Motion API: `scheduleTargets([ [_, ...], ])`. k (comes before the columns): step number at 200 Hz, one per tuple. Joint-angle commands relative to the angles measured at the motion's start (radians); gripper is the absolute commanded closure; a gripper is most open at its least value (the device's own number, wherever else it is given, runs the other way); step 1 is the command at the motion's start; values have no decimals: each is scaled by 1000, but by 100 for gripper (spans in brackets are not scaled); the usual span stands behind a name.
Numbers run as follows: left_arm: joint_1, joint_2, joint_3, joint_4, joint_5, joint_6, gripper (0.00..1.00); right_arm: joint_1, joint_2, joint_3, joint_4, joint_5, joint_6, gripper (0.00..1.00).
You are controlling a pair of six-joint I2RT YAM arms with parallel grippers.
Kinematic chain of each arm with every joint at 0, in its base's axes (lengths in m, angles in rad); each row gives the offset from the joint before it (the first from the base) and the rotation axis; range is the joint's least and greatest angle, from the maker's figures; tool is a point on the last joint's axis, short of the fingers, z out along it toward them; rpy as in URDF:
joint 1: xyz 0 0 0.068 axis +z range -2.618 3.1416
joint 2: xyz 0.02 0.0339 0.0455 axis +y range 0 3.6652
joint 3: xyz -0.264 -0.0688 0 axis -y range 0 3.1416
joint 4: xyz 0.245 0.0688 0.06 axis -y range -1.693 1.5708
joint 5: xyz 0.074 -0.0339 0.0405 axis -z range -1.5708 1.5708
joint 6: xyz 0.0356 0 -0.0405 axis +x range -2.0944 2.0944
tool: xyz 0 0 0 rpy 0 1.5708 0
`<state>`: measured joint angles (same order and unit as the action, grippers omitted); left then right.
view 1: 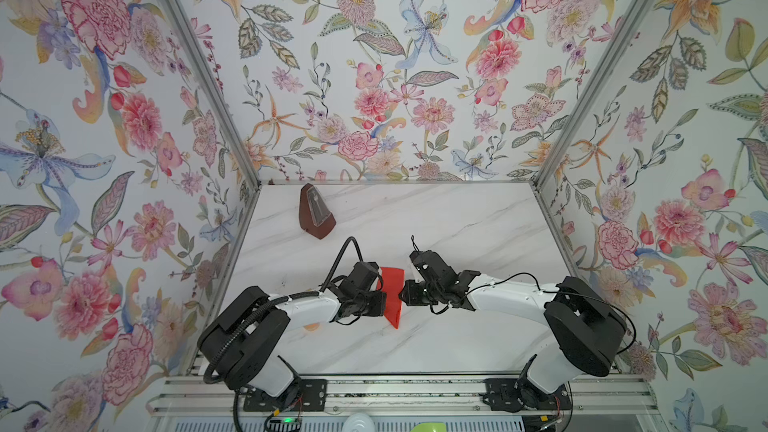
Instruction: Fold a paper plane with a square sheet of paper (fold left side to right side)
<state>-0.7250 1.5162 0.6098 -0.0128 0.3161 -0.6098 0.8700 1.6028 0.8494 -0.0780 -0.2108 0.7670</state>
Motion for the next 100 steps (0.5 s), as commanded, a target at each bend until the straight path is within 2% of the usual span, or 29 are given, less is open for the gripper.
scheduleTargets([
  [1,-9,-14,-36,-19,-45,-79,100,35,-14,21,-11,-64,144,95],
  [20,-21,-17,-39,-16,-59,-97,100,46,19,22,66,-135,195,100],
  [49,-27,-20,-35,-14,-69,-113,100,54,92,24,150,-194,254,100],
  [100,-39,-37,-39,-4,-77,-137,100,54,159,20,208,-222,287,100],
])
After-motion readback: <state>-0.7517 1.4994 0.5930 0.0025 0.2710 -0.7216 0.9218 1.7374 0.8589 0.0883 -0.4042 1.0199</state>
